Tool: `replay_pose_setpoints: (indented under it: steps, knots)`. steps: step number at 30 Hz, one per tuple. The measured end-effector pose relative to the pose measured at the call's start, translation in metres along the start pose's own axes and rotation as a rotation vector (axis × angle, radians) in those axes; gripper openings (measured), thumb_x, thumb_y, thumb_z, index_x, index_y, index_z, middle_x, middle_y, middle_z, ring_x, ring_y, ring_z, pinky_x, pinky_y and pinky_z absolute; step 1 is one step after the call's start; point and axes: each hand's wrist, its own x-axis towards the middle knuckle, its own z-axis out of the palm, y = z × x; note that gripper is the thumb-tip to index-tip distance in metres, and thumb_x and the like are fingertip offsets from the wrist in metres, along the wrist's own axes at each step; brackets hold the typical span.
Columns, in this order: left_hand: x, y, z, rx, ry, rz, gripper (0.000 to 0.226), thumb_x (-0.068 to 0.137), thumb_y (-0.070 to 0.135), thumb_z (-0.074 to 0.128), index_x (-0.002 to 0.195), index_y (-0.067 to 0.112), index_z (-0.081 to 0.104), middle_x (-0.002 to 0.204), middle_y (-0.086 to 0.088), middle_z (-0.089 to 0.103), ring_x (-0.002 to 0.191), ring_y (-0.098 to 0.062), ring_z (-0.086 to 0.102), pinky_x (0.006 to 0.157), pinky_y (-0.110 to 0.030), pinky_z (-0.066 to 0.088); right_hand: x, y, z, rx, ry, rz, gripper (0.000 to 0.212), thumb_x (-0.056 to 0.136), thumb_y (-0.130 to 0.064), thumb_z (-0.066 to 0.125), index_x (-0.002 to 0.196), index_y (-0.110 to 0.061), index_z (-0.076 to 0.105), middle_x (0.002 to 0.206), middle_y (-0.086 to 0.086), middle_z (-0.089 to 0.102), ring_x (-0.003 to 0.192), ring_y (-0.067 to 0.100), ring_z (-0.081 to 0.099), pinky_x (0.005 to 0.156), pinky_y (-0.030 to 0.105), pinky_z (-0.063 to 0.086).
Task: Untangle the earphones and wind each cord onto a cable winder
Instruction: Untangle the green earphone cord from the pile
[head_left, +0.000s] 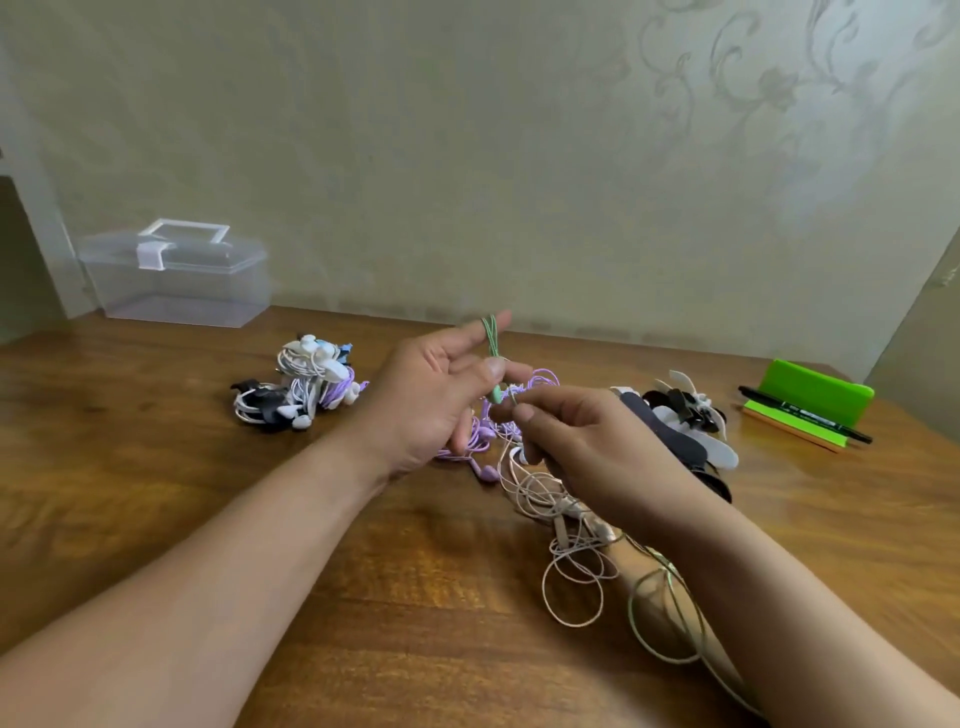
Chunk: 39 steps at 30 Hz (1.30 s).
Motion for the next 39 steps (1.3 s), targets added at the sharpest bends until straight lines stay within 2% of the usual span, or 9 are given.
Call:
replay_pose_setpoints:
  steps: [3,6,10,15,21,27,30,35,39]
  knots:
    - [-0.002,-0.001,0.003,0.164,0.012,0.046,0.048,0.105,0.011,0.057,0.146,0.034,0.052,0.103,0.008,0.079,0.038,-0.008,0.042,0.045,-0.021,0.042,-0.003,-0.007,-0.001,-0.188,-0.006,-0.068,0.026,0.107,-0.023,0.056,0.086,-0.014,0.068,0.061,-0.002,0.056,0.053,0.007,0.04,0.052,0.026,0.032]
    - [-0.005,-0.006,0.001,0.466,-0.074,0.091,0.049,0.105,0.02,0.058,0.147,0.045,0.051,0.07,0.018,0.062,0.048,-0.001,0.044,0.058,-0.028,0.04,-0.005,-0.004,-0.007,-0.315,0.09,-0.127,0.025,0.103,-0.028,0.064,0.082,-0.016,0.068,0.06,-0.003,0.055,0.053,0.006,0.041,0.052,0.024,0.03]
    - [-0.011,0.004,0.005,0.476,-0.26,0.055,0.047,0.106,0.011,0.054,0.14,0.043,0.057,0.062,0.022,0.058,0.051,0.004,0.049,0.058,-0.013,0.043,-0.006,-0.006,-0.019,-0.216,0.215,-0.176,0.013,0.094,-0.02,0.075,0.083,-0.023,0.069,0.064,-0.016,0.064,0.055,0.003,0.052,0.053,0.015,0.035]
    - [-0.011,0.008,-0.001,0.525,-0.403,-0.046,0.036,0.106,0.014,0.056,0.134,0.035,0.066,0.085,0.017,0.074,0.069,0.005,0.064,0.07,-0.012,0.045,-0.004,-0.006,-0.031,0.025,0.209,-0.199,0.008,0.097,-0.009,0.072,0.101,-0.016,0.07,0.07,-0.014,0.067,0.054,-0.001,0.053,0.054,0.015,0.041]
    - [-0.021,0.017,-0.001,0.172,-0.627,-0.127,0.027,0.106,0.012,0.054,0.125,0.024,0.07,0.097,-0.01,0.073,0.054,-0.021,0.039,0.049,-0.028,0.034,0.002,-0.003,-0.036,0.346,0.172,-0.082,0.007,0.1,-0.013,0.068,0.1,-0.012,0.074,0.069,-0.003,0.06,0.051,0.011,0.037,0.046,0.024,0.031]
    - [-0.016,0.016,0.003,-0.155,-0.415,-0.086,0.04,0.103,0.012,0.052,0.141,0.023,0.059,0.11,-0.012,0.076,0.039,-0.011,0.038,0.049,-0.016,0.046,0.001,0.003,-0.022,0.434,0.079,-0.007,0.022,0.106,-0.02,0.059,0.098,-0.018,0.08,0.066,0.003,0.058,0.05,0.013,0.047,0.047,0.026,0.044]
    - [-0.01,0.008,0.006,-0.16,-0.276,-0.076,0.04,0.104,0.012,0.053,0.143,0.023,0.058,0.117,-0.018,0.074,0.035,-0.006,0.035,0.04,-0.015,0.03,0.002,0.003,-0.005,0.382,-0.028,-0.002,0.019,0.107,-0.018,0.056,0.106,-0.015,0.075,0.073,0.008,0.062,0.054,0.016,0.056,0.056,0.033,0.055]
    - [-0.003,0.002,-0.002,-0.001,-0.007,-0.034,0.043,0.105,0.007,0.053,0.147,0.017,0.053,0.116,-0.004,0.077,0.036,0.0,0.039,0.039,-0.012,0.032,0.001,0.003,-0.003,0.174,-0.018,0.053,0.021,0.108,-0.024,0.056,0.108,-0.02,0.077,0.069,-0.001,0.059,0.05,0.008,0.041,0.048,0.024,0.034]
    - [0.0,-0.013,-0.001,0.292,-0.003,0.05,0.047,0.102,0.026,0.064,0.146,0.036,0.054,0.099,0.01,0.075,0.09,0.015,0.059,0.09,-0.021,0.05,-0.001,-0.003,-0.005,-0.25,0.074,-0.046,0.028,0.104,-0.035,0.063,0.081,-0.02,0.069,0.06,-0.003,0.059,0.05,0.004,0.045,0.053,0.028,0.036]
